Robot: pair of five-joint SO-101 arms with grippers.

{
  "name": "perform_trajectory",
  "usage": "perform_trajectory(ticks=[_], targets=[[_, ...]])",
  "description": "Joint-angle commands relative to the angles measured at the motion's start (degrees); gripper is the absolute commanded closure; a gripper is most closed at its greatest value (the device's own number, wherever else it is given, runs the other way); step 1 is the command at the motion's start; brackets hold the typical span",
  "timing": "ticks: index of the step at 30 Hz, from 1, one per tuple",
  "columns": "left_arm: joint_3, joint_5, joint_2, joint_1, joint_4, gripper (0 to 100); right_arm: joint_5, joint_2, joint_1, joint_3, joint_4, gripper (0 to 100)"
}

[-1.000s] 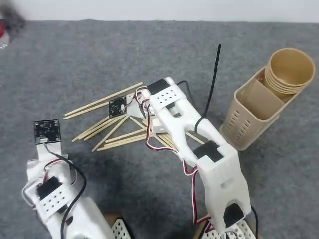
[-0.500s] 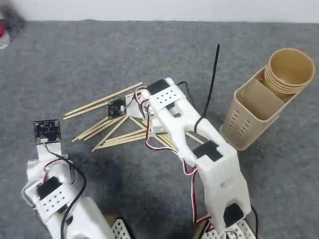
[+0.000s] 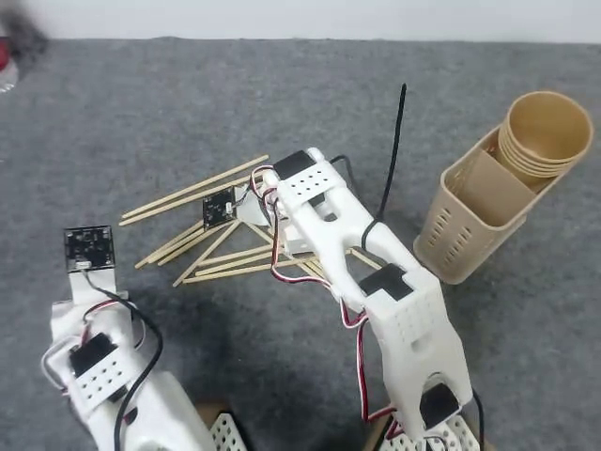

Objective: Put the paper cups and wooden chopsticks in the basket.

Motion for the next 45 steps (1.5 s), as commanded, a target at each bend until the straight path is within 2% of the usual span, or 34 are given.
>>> perform_trajectory(ticks=[1, 8, 13, 31, 34, 45], targets=[[-0.7, 0.3, -1.1, -0.1, 0.2, 88, 0.6, -0.7, -0.3, -3.6, 0.0, 89.2], [-0.7, 0.3, -1.1, -0.1, 0.2, 88, 0.6, -0.7, -0.4, -3.7, 1.1, 90.0], [-0.7, 0.3, -1.1, -0.1, 0.2, 88, 0.7, -0.7, -0.4, -3.7, 0.7, 99.2], [-0.7, 0.3, -1.1, -0.1, 0.2, 88, 0.4, -1.4, -0.2, -4.1, 1.3, 99.1], [-0.7, 0.3, -1.1, -0.1, 0.2, 88, 0.1, -4.9, 0.0, -6.8, 5.4, 99.1], [-0.7, 0.3, -1.1, -0.1, 0.2, 88, -11.8, -27.8, 5.8, -25.9, 16.7, 99.1]])
